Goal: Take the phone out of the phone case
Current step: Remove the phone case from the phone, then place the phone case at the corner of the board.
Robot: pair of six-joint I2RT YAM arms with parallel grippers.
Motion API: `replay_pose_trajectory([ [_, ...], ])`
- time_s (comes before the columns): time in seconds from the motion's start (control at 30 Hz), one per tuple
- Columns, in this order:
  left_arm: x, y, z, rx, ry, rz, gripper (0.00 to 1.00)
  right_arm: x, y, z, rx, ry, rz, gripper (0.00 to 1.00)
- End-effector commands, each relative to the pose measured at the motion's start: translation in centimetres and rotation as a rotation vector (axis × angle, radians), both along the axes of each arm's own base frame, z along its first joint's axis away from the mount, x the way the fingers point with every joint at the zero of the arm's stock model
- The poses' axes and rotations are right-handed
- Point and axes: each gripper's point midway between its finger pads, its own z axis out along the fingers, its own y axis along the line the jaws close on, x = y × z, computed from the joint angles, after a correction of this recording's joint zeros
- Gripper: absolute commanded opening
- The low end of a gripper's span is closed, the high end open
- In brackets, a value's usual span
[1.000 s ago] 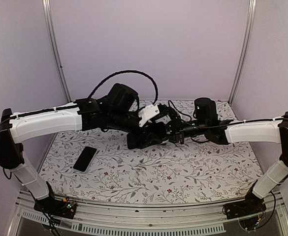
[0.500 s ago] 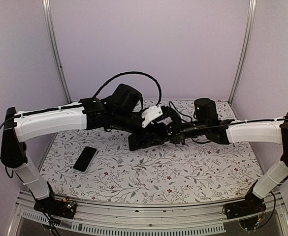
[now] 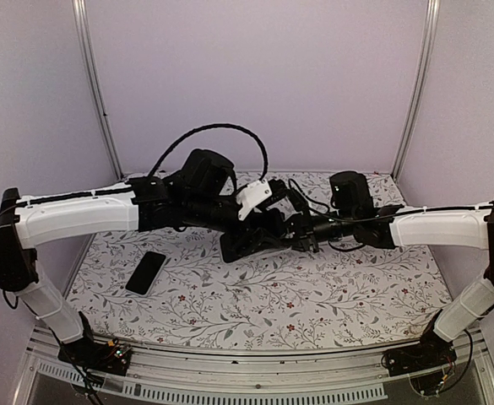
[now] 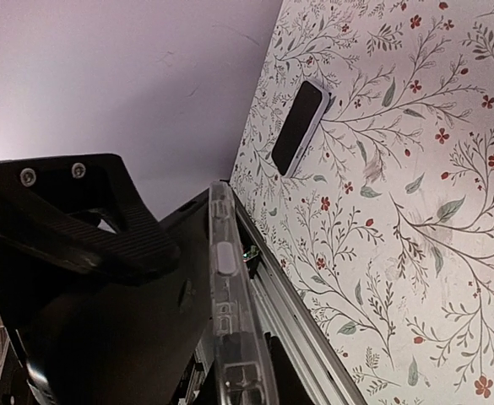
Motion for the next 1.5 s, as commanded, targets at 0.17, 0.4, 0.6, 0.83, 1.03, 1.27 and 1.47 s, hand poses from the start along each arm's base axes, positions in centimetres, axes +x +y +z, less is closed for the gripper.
replay_pose_trajectory([
  [0.17, -0.2, 0.5, 6.2, -0.211, -0.063, 0.052, 0.31, 1.6, -0.6, 1.8, -0.021, -0.109, -0.076, 0.0],
  [0.4, 0.8, 1.9, 8.7, -0.322, -0.107, 0.158, 0.32, 1.9, -1.3, 1.5, -0.057, -0.127, -0.12, 0.0],
  [0.6, 1.5, 3.6, 11.8, -0.457, -0.12, 0.264, 0.33, 2.6, -2.5, 1.6, -0.081, -0.15, -0.203, 0.0],
  [0.83, 2.3, 6.0, 13.1, -0.538, -0.052, 0.415, 0.35, 4.5, -6.8, 1.5, -0.107, -0.156, -0.437, 0.0],
  [1.03, 2.4, 7.7, 12.8, -0.567, 0.013, 0.49, 0.35, 6.1, -12.7, 2.0, -0.109, -0.176, -0.694, 0.0],
  [1.27, 2.5, 9.6, 11.6, -0.555, 0.053, 0.554, 0.35, 8.0, -21.3, 1.3, -0.122, -0.171, -0.965, 0.0],
  [1.47, 2.3, 11.1, 10.7, -0.547, 0.085, 0.584, 0.35, 9.9, -28.5, 0.8, -0.143, -0.171, -1.138, 0.0],
])
